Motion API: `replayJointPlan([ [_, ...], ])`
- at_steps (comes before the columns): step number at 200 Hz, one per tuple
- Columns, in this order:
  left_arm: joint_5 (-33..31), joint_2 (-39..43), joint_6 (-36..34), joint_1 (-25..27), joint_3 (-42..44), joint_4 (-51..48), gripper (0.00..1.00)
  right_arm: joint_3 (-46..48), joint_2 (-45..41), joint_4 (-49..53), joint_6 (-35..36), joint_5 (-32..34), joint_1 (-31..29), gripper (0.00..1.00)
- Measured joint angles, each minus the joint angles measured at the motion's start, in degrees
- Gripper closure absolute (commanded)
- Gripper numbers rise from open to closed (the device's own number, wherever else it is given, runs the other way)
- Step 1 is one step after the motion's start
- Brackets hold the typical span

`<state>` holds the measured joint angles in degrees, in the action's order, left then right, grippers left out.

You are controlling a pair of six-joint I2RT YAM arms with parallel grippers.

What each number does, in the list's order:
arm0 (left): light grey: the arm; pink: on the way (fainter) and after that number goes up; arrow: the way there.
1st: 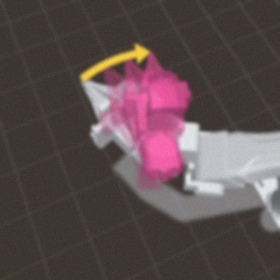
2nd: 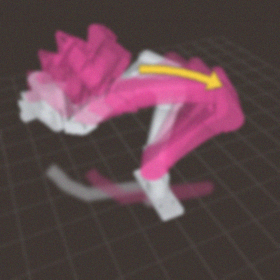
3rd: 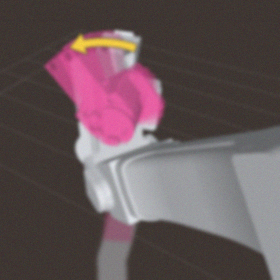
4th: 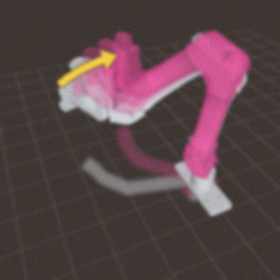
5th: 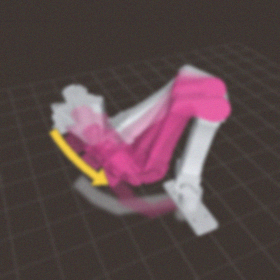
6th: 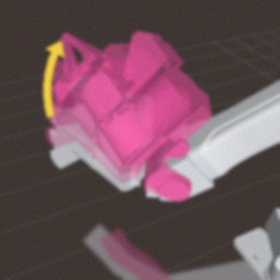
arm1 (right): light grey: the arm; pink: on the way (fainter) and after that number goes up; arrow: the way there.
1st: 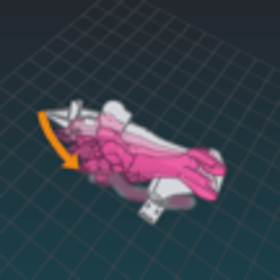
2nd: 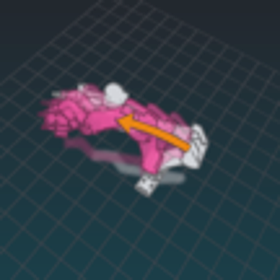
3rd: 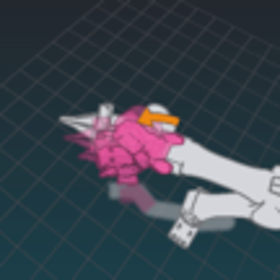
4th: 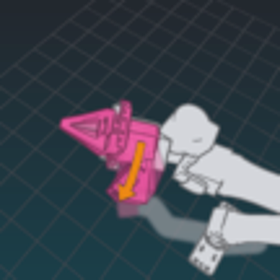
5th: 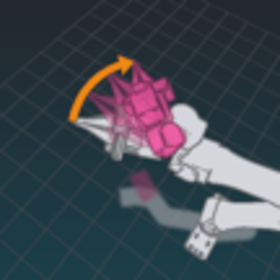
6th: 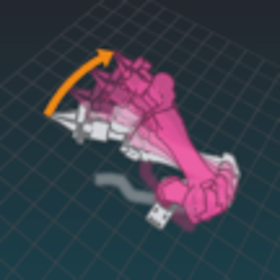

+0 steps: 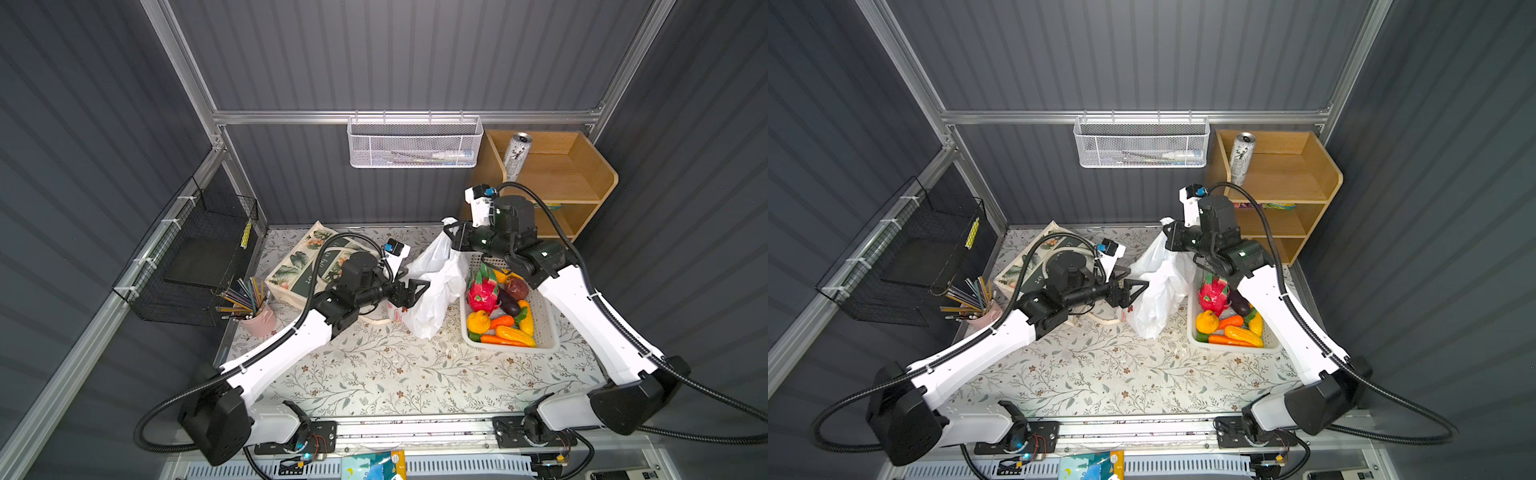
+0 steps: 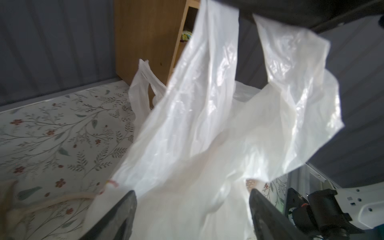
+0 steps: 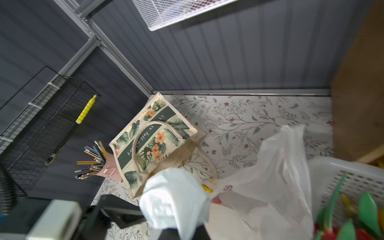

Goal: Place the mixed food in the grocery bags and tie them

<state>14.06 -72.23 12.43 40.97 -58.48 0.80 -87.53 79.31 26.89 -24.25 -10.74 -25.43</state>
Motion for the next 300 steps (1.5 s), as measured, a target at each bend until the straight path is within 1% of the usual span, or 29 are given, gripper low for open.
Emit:
replayJointPlan([
  [14, -3.5, 3.8, -0.2, 0.0, 0.8, -1.2, 0.08, 2.7, -3.5, 0.6, -0.2, 0.5, 2.1, 1.0],
  [27, -6.4, 6.7, -0.2, 0.0, 1.4, -2.1, 0.08, 4.0, -6.6, 1.0, -0.2, 0.9, 3.9, 1.0],
  [50, -10.4, 7.4, -0.3, 0.0, 1.8, -5.4, 0.11, 4.5, -11.2, 1.5, -0.1, 1.9, 6.4, 1.0],
  [64, -12.4, 5.3, -0.4, 0.0, 1.8, -8.7, 0.15, 4.5, -13.2, 1.5, 0.0, 2.5, 7.7, 1.0],
  [79, -14.6, 1.2, -0.3, 0.0, 1.6, -13.2, 0.18, 4.5, -14.4, 1.7, 0.3, 3.4, 9.0, 1.0],
  [115, -19.0, -9.1, -0.4, 0.0, 0.2, -24.3, 0.3, 4.5, -14.6, 2.6, 0.3, 5.0, 12.7, 1.0],
  [145, -20.3, -14.0, -0.4, 0.0, -1.6, -29.4, 0.31, 4.5, -15.1, 3.3, 0.0, 6.1, 14.5, 1.0],
  [200, -21.2, -23.1, -1.5, 2.2, -6.5, -30.6, 0.31, 4.5, -16.5, 3.2, -0.6, 6.0, 15.4, 1.0],
  [234, -22.6, -29.0, -1.9, 4.0, -9.2, -30.5, 0.34, 4.5, -16.5, 3.2, -1.0, 5.8, 15.6, 1.0],
  [275, -25.3, -33.6, -1.9, 4.4, -10.5, -30.6, 0.37, 4.5, -16.7, 3.2, -1.2, 5.4, 15.7, 1.0],
  [282, -25.7, -34.1, -1.9, 4.4, -10.8, -30.6, 0.38, 4.5, -16.8, 3.2, -1.2, 5.3, 15.7, 1.0],
  [300, -26.3, -35.5, -2.3, 4.4, -11.7, -30.5, 0.46, 4.5, -17.0, 3.2, -1.2, 5.1, 15.8, 1.0],
])
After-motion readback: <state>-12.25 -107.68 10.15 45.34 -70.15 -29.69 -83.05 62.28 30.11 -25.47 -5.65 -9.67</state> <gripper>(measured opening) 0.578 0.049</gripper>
